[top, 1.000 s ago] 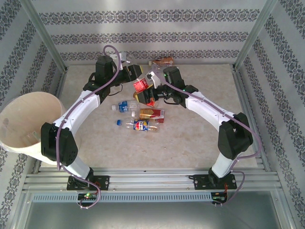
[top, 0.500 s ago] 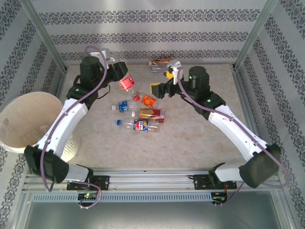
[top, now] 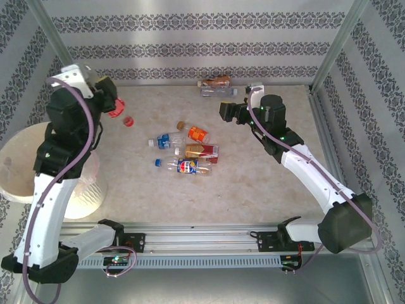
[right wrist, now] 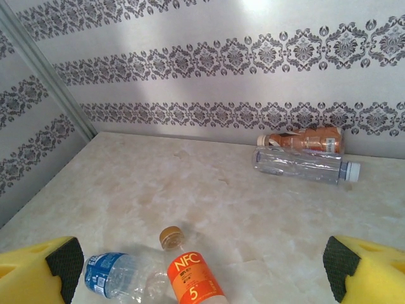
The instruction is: Put the plastic bottles in the bin
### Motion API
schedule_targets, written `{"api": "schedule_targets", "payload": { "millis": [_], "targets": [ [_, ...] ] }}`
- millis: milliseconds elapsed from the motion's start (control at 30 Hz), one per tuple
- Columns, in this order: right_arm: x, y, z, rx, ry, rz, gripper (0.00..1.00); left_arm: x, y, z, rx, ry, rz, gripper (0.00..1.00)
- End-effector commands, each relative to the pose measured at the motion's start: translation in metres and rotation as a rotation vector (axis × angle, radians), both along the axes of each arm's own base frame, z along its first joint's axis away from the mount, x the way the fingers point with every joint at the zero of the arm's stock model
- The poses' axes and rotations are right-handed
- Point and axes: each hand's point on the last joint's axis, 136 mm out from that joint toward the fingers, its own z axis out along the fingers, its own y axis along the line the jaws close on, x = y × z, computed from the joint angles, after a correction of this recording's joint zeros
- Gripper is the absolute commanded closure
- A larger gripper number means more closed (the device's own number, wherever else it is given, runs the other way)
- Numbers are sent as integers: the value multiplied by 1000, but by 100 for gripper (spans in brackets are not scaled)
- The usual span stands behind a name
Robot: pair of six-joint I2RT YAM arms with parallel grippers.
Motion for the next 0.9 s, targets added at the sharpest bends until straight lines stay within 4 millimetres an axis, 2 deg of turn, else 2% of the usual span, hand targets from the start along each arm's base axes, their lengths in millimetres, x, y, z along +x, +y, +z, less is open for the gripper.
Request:
{"api": "schedule_targets", "payload": {
  "millis": [0, 233, 400, 467, 633, 867],
  "targets": [
    [9, -4, 2, 23, 3, -40, 2, -24, 44, 3, 136, 58, 218, 48],
    [13, -2, -6, 10, 28, -38, 2, -51, 92, 21, 292, 112, 498, 47],
    [16, 0, -13, 15, 57, -34, 2, -77, 121, 19, 324, 168, 648, 47],
    [17, 4, -14, 28, 70, -20, 2, -81, 130, 7, 284, 207, 648, 46],
    [21, 11, -21, 44, 103, 5, 2, -82, 154, -45, 134, 357, 625, 47],
    [22, 13, -23, 36, 117, 15, 2, -85, 169, -88, -19, 436, 606, 46]
  ]
}}
